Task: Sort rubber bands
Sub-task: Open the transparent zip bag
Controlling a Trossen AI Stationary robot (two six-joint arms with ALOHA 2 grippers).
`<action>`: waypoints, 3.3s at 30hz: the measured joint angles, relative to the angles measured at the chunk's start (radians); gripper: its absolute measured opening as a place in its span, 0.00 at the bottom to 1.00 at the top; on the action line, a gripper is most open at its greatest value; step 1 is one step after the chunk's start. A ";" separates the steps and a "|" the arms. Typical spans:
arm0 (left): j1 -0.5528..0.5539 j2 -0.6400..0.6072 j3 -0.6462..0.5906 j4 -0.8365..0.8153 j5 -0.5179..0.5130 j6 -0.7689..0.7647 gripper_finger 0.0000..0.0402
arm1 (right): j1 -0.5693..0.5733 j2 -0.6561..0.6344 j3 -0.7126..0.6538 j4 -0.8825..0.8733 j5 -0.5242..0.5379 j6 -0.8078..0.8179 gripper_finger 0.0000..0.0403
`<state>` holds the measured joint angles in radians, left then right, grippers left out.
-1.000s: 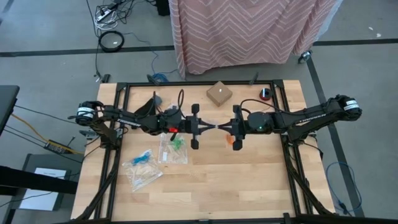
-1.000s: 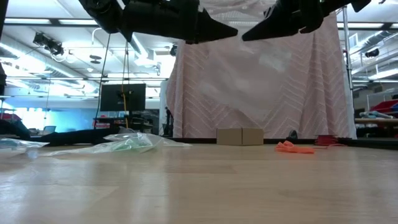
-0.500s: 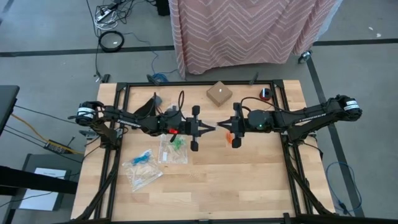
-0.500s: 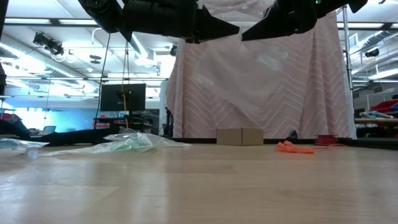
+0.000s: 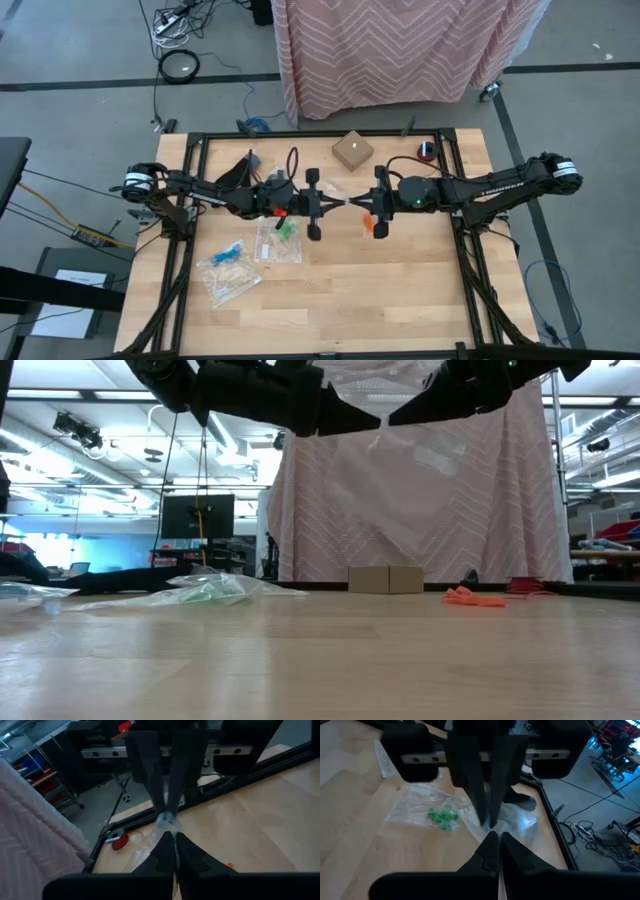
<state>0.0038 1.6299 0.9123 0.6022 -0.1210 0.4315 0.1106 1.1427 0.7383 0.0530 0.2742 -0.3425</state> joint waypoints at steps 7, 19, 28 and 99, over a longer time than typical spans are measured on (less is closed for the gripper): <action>0.001 0.000 0.000 0.009 -0.009 0.006 0.03 | 0.001 0.000 0.000 0.001 -0.006 -0.002 0.00; -0.012 -0.002 -0.001 0.044 -0.008 0.005 0.03 | -0.007 0.000 -0.001 -0.022 -0.008 0.001 0.00; -0.012 -0.002 0.000 0.045 -0.006 0.003 0.03 | -0.007 0.001 -0.002 -0.004 -0.008 -0.014 0.00; -0.007 0.001 0.000 -0.006 -0.078 0.012 0.03 | -0.006 0.000 0.000 -0.044 0.071 -0.017 0.31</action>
<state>-0.0035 1.6310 0.9123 0.5957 -0.1986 0.4440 0.1047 1.1427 0.7380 0.0090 0.3451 -0.3599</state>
